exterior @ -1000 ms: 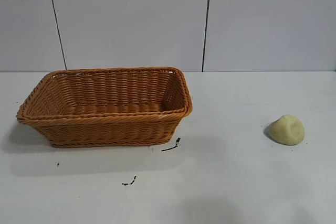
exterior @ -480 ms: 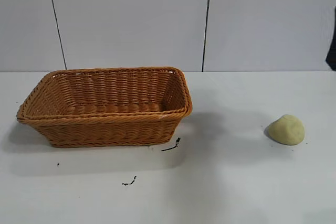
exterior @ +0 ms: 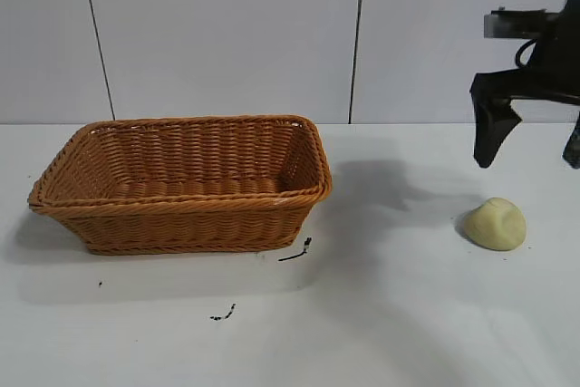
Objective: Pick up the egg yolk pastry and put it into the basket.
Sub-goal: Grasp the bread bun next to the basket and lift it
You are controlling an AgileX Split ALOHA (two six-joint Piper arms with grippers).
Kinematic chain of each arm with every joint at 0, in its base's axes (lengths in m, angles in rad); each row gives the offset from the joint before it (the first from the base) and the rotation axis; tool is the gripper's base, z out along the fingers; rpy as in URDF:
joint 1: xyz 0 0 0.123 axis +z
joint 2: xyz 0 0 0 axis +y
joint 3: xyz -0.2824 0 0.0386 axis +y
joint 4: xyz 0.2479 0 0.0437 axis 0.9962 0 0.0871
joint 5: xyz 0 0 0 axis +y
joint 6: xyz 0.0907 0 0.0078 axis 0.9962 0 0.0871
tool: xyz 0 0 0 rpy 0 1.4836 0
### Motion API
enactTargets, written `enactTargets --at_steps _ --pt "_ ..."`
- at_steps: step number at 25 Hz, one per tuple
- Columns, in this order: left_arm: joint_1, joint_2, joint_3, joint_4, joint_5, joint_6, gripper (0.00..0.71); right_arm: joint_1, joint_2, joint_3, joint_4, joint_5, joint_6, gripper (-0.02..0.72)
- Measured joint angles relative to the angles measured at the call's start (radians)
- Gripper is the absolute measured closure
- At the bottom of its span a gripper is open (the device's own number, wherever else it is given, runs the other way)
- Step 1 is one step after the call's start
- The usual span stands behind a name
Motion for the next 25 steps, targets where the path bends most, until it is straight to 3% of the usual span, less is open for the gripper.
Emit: enactTargets --at_steps 9,25 --pt "0.000 0.000 0.000 0.000 0.000 0.000 0.014 0.000 0.137 -0.011 0.004 -0.097 -0.001 0.010" --pt "0.000 0.000 0.000 0.000 0.000 0.000 0.014 0.002 0.156 -0.011 0.022 -0.098 -0.019 0.010"
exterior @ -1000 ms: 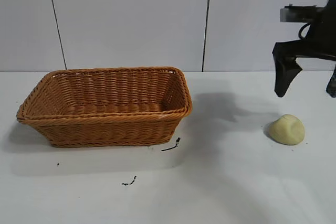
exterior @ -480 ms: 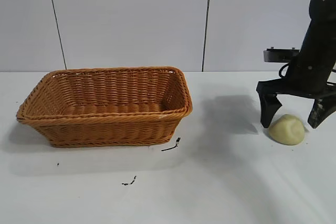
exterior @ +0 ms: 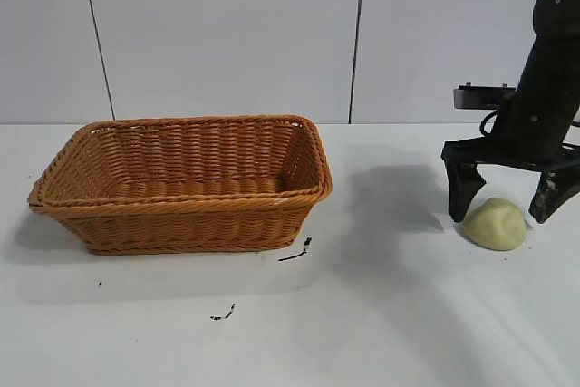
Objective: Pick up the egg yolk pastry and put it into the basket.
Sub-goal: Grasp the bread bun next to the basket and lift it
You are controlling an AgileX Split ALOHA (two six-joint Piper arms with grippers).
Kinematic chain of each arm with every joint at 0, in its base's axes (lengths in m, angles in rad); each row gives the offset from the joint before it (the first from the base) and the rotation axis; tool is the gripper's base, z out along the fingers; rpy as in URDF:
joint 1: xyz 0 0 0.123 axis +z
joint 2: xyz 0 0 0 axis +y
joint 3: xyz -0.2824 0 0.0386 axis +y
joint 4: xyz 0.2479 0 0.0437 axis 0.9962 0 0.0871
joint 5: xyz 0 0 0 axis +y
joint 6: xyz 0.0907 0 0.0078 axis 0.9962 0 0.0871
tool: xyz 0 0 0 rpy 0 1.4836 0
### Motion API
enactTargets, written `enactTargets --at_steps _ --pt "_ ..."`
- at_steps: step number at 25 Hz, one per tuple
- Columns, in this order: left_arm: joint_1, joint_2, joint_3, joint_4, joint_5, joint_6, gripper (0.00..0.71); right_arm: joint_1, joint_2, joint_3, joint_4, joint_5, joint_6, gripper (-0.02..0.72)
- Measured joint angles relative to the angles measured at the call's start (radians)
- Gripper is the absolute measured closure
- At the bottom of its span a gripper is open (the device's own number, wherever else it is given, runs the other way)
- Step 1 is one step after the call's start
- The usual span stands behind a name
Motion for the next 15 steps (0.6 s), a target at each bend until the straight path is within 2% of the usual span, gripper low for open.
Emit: enactTargets --at_steps 7,15 --pt "0.000 0.000 0.000 0.000 0.000 0.000 0.014 0.053 0.000 -0.001 -0.019 -0.006 0.000 0.010" --pt "0.000 0.000 0.000 0.000 0.000 0.000 0.014 0.054 0.000 -0.001 -0.071 -0.012 0.019 0.010"
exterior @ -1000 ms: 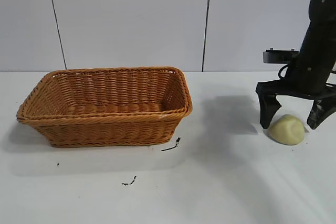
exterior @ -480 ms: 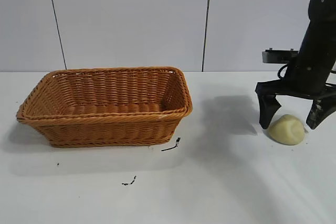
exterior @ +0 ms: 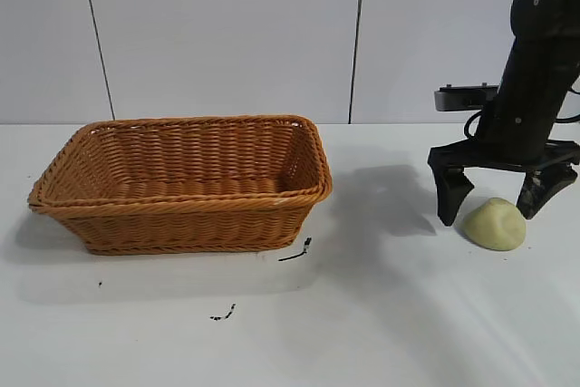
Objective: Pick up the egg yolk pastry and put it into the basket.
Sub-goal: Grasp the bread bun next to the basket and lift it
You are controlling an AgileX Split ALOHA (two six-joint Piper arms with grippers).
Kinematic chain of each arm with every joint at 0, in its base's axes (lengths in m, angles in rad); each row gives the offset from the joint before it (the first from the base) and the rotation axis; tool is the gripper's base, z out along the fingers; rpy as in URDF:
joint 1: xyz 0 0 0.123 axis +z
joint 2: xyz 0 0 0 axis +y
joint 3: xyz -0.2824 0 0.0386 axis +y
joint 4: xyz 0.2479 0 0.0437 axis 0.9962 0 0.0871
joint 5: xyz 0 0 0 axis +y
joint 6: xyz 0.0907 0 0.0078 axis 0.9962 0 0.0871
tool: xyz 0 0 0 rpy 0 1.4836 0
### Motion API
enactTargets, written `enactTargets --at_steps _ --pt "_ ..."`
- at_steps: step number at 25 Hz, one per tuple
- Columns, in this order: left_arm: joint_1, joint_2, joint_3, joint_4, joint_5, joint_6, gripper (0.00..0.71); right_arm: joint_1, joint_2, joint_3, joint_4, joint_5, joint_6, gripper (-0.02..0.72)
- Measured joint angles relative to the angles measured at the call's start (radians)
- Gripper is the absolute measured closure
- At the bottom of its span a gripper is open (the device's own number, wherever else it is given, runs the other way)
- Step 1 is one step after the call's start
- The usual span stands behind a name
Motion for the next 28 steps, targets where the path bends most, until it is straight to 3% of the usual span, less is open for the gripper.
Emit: enactTargets --at_steps 15,23,25,28 --pt "0.000 0.000 0.000 0.000 0.000 0.000 0.014 -0.005 0.013 -0.003 -0.005 -0.016 0.000 0.010" --pt "0.000 0.000 0.000 0.000 0.000 0.000 0.014 -0.005 0.040 -0.003 -0.008 0.015 0.000 0.017" --pt "0.000 0.000 0.000 0.000 0.000 0.000 0.014 -0.005 0.040 -0.003 -0.012 0.015 0.000 0.092" --pt "0.000 0.000 0.000 0.000 0.000 0.000 0.014 -0.005 0.038 -0.004 -0.022 0.017 0.000 0.330"
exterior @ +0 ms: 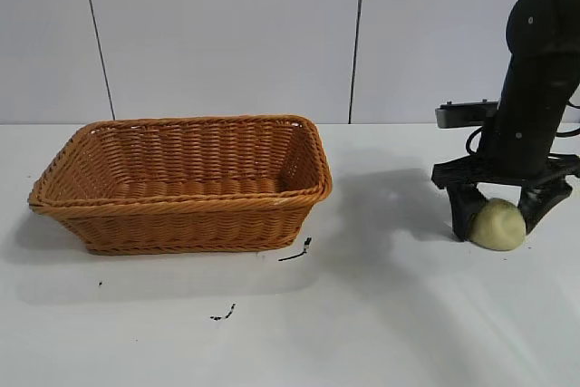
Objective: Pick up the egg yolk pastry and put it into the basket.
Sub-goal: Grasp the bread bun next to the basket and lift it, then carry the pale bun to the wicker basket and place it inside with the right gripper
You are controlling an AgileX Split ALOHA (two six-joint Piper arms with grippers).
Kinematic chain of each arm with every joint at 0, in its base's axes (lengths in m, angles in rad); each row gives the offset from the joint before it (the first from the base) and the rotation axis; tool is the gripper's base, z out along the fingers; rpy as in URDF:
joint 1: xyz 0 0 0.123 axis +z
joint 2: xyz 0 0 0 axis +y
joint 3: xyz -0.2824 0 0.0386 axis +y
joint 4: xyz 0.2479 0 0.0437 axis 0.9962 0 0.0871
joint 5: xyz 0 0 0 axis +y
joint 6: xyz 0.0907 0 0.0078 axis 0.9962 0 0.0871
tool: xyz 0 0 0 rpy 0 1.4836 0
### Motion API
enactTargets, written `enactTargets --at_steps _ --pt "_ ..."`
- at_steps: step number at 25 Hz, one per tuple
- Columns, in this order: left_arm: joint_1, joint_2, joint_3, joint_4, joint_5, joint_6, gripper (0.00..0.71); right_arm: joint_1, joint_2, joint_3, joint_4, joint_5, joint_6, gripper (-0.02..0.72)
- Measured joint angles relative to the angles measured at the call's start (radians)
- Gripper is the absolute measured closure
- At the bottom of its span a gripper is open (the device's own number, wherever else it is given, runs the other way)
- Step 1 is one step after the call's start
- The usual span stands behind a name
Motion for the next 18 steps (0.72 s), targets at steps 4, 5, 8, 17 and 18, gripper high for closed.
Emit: enactTargets --at_steps 4,5,8,17,18 --pt "0.000 0.000 0.000 0.000 0.000 0.000 0.014 0.000 -0.017 -0.003 0.000 0.008 0.004 0.547" --pt "0.000 0.000 0.000 0.000 0.000 0.000 0.014 0.000 -0.022 -0.008 0.000 0.016 0.004 0.561" --pt "0.000 0.000 0.000 0.000 0.000 0.000 0.014 0.000 -0.061 -0.044 0.000 0.043 0.004 0.574" --pt "0.000 0.000 0.000 0.000 0.000 0.000 0.014 0.000 -0.183 -0.273 0.000 0.187 0.004 0.580" --pt "0.000 0.000 0.000 0.000 0.000 0.000 0.014 0.000 -0.183 -0.290 0.006 0.199 0.004 0.580"
